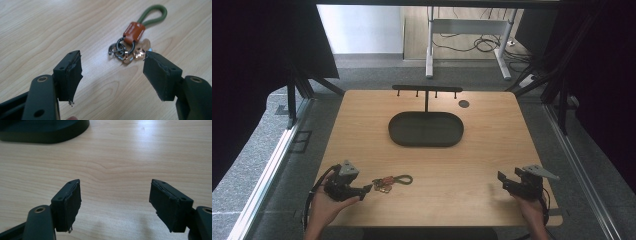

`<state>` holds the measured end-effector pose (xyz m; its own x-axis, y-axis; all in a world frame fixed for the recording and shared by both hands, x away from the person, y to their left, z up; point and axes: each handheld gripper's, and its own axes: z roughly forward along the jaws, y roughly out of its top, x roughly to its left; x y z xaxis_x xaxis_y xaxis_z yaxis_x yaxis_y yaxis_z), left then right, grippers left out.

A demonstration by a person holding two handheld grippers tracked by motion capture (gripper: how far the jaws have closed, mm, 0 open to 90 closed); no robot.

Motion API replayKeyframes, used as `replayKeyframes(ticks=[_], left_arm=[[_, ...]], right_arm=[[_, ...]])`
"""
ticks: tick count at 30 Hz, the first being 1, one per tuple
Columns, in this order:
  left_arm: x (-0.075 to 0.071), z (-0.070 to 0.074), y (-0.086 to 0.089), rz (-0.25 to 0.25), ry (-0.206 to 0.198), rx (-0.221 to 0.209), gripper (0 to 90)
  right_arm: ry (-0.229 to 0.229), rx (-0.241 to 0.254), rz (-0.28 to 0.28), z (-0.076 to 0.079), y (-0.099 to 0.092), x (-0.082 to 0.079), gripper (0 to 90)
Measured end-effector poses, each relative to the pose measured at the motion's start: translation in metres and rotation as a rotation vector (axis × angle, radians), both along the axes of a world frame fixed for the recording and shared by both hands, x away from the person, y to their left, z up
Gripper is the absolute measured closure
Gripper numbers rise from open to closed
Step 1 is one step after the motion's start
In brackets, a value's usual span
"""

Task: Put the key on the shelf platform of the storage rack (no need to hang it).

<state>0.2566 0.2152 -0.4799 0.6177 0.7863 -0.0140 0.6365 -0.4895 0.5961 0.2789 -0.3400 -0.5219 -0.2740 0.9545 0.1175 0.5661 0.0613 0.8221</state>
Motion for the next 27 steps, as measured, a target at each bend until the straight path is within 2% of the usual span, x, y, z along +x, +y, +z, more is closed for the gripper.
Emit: replayKeyframes(ticks=[5, 9, 14, 19, 27], left_arm=[[0.004, 0.004, 0.007, -0.010, 0.010, -0.006, 31.8], [0.009, 0.006, 0.006, -0.030, 0.025, -0.013, 31.6], [0.017, 0.014, -0.006, -0.076, 0.029, -0.013, 31.5], [0.024, 0.028, -0.022, -0.125, 0.026, 0.026, 31.6], [0.033, 0.049, -0.040, -0.186, 0.026, 0.047, 33.5]], right_arm=[[0.002, 0.007, -0.013, -0.001, -0.004, 0.000, 27.2], [0.001, 0.012, -0.014, -0.003, -0.006, -0.001, 28.4], [0.007, 0.011, 0.003, -0.007, -0.003, -0.003, 29.3], [-0.002, 0.013, 0.028, -0.006, 0.000, -0.004, 29.9], [0.010, -0.001, 0.054, -0.009, 0.003, -0.004, 30.6]])
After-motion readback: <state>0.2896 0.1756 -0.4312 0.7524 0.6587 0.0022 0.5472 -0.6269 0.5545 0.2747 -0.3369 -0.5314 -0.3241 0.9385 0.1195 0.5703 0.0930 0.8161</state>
